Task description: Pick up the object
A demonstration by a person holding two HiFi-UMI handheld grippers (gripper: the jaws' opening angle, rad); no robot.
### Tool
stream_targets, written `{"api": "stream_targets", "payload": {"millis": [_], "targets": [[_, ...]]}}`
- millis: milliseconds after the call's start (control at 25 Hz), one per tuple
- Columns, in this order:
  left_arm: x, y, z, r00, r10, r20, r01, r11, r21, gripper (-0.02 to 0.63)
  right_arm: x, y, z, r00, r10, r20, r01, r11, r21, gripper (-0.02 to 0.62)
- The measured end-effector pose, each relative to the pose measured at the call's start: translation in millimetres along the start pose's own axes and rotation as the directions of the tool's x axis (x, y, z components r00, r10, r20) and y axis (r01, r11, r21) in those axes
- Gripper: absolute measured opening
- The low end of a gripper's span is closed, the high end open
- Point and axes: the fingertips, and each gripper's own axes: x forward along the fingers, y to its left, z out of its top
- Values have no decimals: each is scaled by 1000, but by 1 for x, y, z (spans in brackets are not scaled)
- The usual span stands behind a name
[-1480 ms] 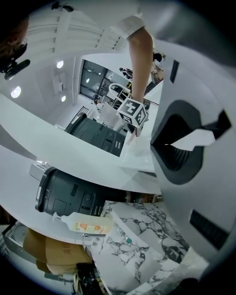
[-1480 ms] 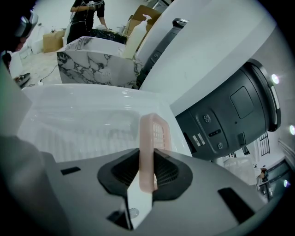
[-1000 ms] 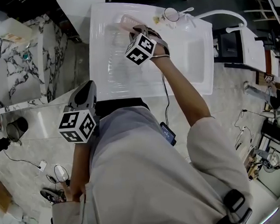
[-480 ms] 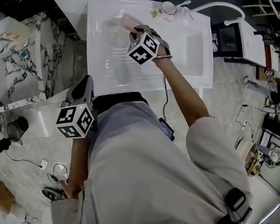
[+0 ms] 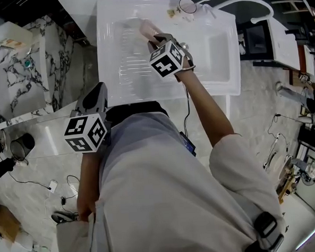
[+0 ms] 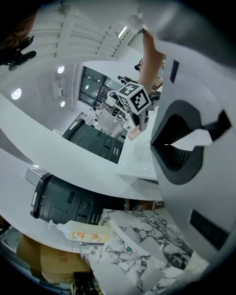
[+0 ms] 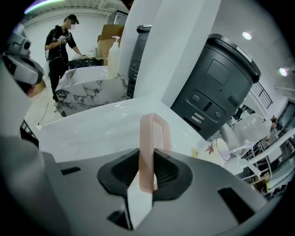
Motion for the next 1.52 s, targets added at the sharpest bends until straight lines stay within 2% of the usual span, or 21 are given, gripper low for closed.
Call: {"api": "stream_targets", "payload": {"millis": [200,640,840,1520], "targets": [[-1,3,1,1000,0,3,0,1000,6,2,-5,11,-6,999,44,17,-45,995,91,87],[-4,3,0,1000,-23,-2,23,1000,17,1,-27,26,-17,997,51,49,-59,980,190,89],[-5,1,-1,999,-38,-6,38,999,17,1,-39,33,-20,995,69,67,-84,962,258,89],[-6,4,-5,999,-45,-30,46,998,38,0,-63,53,-37,994,61,95,-91,929,358,89]]}}
